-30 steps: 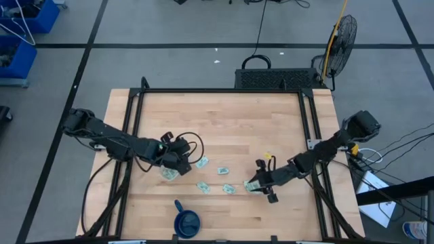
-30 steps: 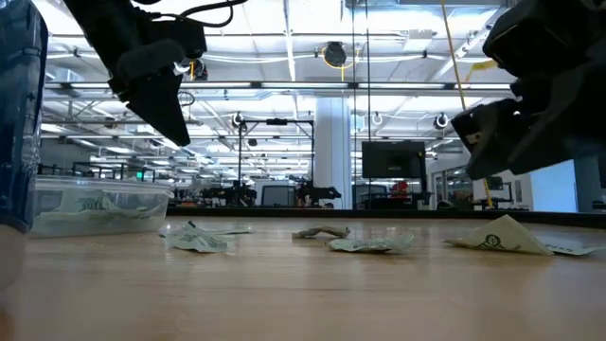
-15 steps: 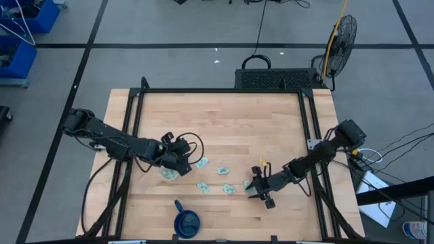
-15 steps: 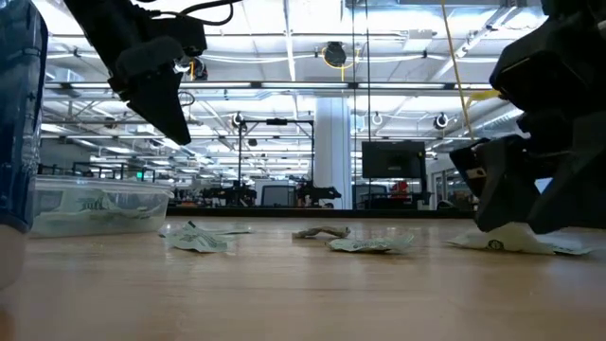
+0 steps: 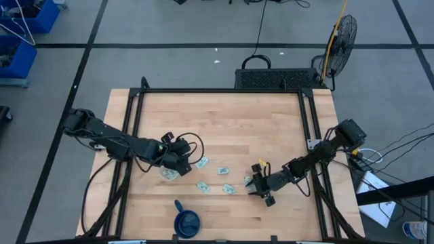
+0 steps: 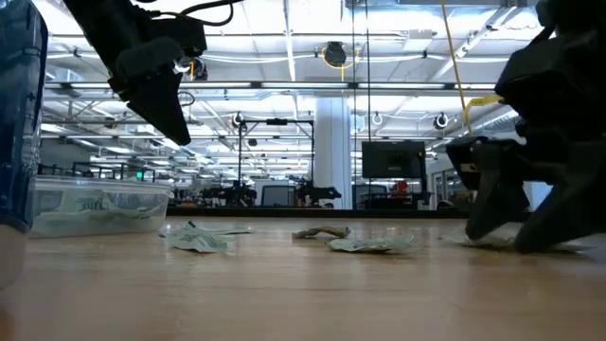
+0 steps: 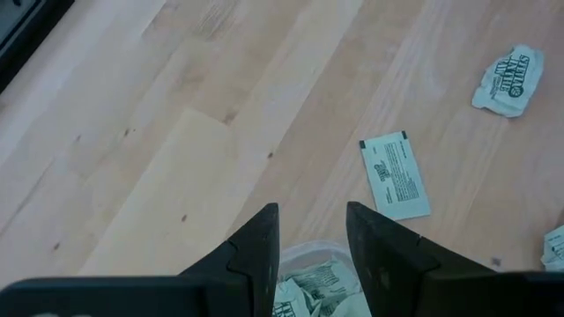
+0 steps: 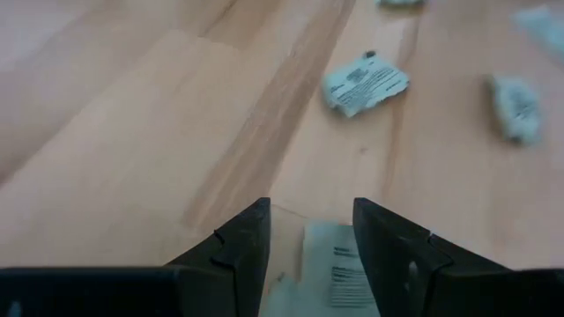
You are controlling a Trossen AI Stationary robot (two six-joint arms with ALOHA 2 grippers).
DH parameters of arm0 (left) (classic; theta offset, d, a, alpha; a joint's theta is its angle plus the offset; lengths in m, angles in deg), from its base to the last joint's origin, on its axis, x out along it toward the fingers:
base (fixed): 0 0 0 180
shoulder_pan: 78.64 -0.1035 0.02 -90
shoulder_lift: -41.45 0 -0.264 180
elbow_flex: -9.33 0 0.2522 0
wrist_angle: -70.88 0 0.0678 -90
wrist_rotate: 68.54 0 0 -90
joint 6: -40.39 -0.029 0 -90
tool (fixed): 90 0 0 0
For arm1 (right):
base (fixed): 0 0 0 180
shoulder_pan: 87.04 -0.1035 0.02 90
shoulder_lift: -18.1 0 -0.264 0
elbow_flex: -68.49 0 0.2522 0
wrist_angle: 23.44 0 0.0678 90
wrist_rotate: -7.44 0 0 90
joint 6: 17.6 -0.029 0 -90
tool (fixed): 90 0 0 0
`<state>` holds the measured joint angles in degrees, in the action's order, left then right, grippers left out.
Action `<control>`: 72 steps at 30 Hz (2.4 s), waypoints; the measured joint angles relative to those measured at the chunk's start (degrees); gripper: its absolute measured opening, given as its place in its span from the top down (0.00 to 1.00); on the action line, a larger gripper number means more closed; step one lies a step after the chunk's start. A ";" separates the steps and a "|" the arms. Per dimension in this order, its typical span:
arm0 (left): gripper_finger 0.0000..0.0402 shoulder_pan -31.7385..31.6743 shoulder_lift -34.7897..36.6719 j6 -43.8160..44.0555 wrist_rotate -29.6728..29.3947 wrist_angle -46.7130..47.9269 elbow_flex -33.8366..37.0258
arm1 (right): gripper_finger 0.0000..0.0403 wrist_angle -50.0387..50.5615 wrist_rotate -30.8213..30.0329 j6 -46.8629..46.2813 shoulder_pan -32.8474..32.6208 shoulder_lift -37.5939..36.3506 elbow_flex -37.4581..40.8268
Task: Pick and place Stevia / Truvia into bins
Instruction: Put the stevia packet into the transparent container
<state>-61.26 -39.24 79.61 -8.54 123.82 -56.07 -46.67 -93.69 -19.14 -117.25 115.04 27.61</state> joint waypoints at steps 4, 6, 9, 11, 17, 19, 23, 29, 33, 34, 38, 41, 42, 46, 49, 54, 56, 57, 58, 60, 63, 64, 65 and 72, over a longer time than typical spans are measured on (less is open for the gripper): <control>0.65 0.00 0.00 0.10 0.02 -0.02 0.01 | 0.61 2.41 -4.03 2.23 0.00 -2.96 0.01; 0.65 0.00 0.00 0.12 0.02 0.00 0.01 | 0.61 5.10 -4.41 1.40 0.02 -3.92 0.01; 0.65 0.00 0.00 0.16 0.02 0.00 0.01 | 0.61 6.90 -3.86 -1.40 -0.18 -4.60 0.01; 0.65 0.00 0.00 0.14 0.04 -0.02 0.01 | 0.61 7.57 -3.88 -2.28 -0.91 -4.59 0.01; 0.65 0.00 0.00 0.09 0.02 -0.02 0.01 | 0.61 10.35 -8.70 0.60 -1.77 -4.58 0.01; 0.65 0.00 0.00 0.23 0.04 0.00 0.01 | 0.61 10.83 -10.91 0.92 -1.77 -4.60 0.01; 0.65 0.00 0.00 0.21 0.02 -0.02 0.01 | 0.61 10.85 -12.88 0.94 -1.77 -4.56 0.01; 0.65 0.00 0.00 0.05 0.02 0.00 0.01 | 0.62 11.39 -12.88 0.74 -1.52 -4.56 0.01; 0.65 0.00 0.00 0.05 0.02 0.00 0.01 | 0.66 12.07 -12.75 -0.65 -0.60 -4.60 0.01; 0.65 0.00 0.00 0.05 0.02 0.00 0.01 | 0.69 12.21 -12.68 -1.14 -0.31 -4.60 0.01; 0.65 0.00 0.00 0.06 0.02 -0.01 0.01 | 0.80 12.45 -12.66 -2.27 0.53 -4.58 0.01; 0.65 0.00 0.00 0.07 0.02 -0.02 0.01 | 0.91 12.62 -12.75 -2.02 0.57 -4.57 0.01; 0.65 0.00 0.00 0.05 0.02 -0.02 0.01 | 0.94 12.44 -12.75 -1.63 0.57 -4.55 0.01; 0.65 0.00 0.00 -1.23 0.03 -0.64 0.01 | 0.98 9.08 -12.94 1.17 0.59 -4.56 0.01; 0.65 0.00 0.00 -6.45 0.21 -3.87 0.06 | 0.99 3.47 -12.82 4.37 1.40 -4.55 0.01; 0.65 0.00 0.00 -19.62 4.07 -16.69 0.06 | 1.00 -3.00 -12.84 6.95 5.76 -4.56 0.01; 0.65 0.00 0.00 -23.76 5.50 -22.31 0.06 | 1.00 -4.83 -12.88 5.77 8.28 -4.56 0.01; 0.65 0.00 0.00 -25.19 6.01 -24.83 0.06 | 1.00 -5.89 -12.86 4.80 9.49 -4.56 0.01; 0.65 0.00 -0.03 -26.27 6.13 -26.88 0.06 | 1.00 -7.21 -12.81 3.77 10.63 -4.56 0.01; 0.65 0.00 -0.54 -27.64 6.12 -30.28 0.03 | 1.00 -10.68 -11.83 2.32 12.61 -4.56 0.01; 0.65 -0.05 -1.32 -29.70 6.13 -32.32 0.06 | 1.00 -16.75 -5.82 2.00 15.18 -4.56 0.01; 0.65 -0.27 -2.21 -30.04 6.03 -33.96 0.00 | 1.00 -18.89 -3.86 1.82 15.84 -4.56 0.01; 0.65 -0.41 -3.07 -30.40 6.01 -35.03 -0.10 | 1.00 -20.81 -2.06 1.62 16.43 -4.56 0.01; 0.65 -1.26 -9.05 -33.67 6.27 -41.38 0.21 | 1.00 -25.60 3.88 -1.72 19.58 -4.58 -0.01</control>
<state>-62.52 -48.29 45.93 -2.27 82.44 -55.87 -72.28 -89.81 -20.87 -97.67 110.47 27.60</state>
